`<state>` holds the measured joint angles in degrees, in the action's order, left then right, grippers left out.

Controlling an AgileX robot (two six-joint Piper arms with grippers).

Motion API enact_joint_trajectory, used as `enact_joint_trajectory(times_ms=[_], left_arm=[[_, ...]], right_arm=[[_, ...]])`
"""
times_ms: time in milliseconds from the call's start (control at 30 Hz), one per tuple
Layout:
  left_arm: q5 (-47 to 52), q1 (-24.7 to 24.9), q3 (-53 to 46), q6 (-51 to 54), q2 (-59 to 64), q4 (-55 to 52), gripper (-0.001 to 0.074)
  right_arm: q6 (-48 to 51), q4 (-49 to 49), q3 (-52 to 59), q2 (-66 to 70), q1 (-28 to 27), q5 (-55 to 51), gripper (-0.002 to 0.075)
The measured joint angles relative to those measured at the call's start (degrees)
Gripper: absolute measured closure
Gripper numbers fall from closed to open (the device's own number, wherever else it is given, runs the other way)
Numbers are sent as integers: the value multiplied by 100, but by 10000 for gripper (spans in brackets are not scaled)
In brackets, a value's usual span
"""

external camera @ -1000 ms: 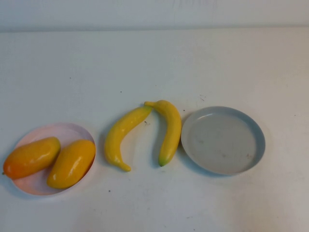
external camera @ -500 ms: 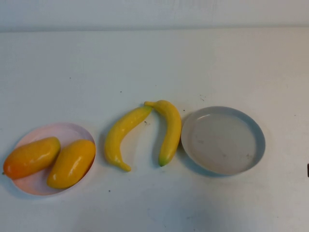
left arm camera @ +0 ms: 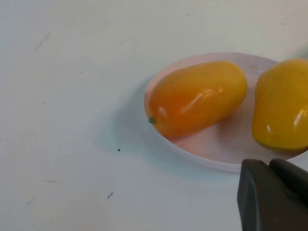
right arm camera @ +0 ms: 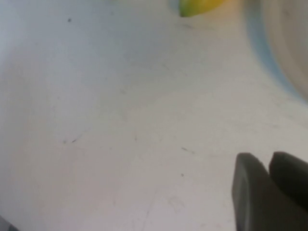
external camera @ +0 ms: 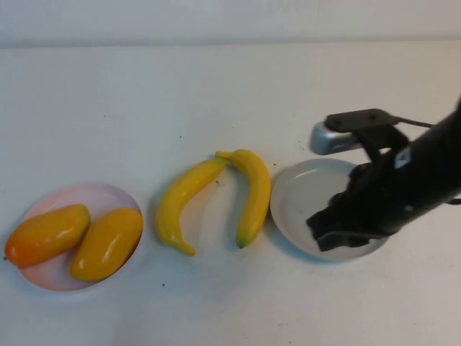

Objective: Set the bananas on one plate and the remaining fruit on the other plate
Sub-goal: Put another type of fruit in the right plate

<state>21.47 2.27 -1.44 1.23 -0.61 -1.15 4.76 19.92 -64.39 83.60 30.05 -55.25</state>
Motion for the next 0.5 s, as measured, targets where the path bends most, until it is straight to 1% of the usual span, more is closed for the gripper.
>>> enact_joint_trajectory(times_ms=[67, 133, 200, 300, 400, 500], left_arm=[[0, 0, 0, 0, 0, 0, 731], [0, 0, 0, 0, 0, 0, 731], [0, 0, 0, 0, 0, 0, 731], [0, 0, 0, 0, 0, 0, 731], [0, 0, 0, 0, 0, 0, 731], [0, 0, 0, 0, 0, 0, 731]], right_arm=[[0, -72, -331, 360, 298, -118, 645], [-9, -119, -673, 739, 545, -249, 570], [-23, -153, -1046, 1085, 697, -354, 482], [-231, -203, -1566, 1525, 776, -439, 373], [-753, -382, -2076, 1965, 781, -458, 318], [-1265, -794, -2659, 2468, 781, -463, 300]])
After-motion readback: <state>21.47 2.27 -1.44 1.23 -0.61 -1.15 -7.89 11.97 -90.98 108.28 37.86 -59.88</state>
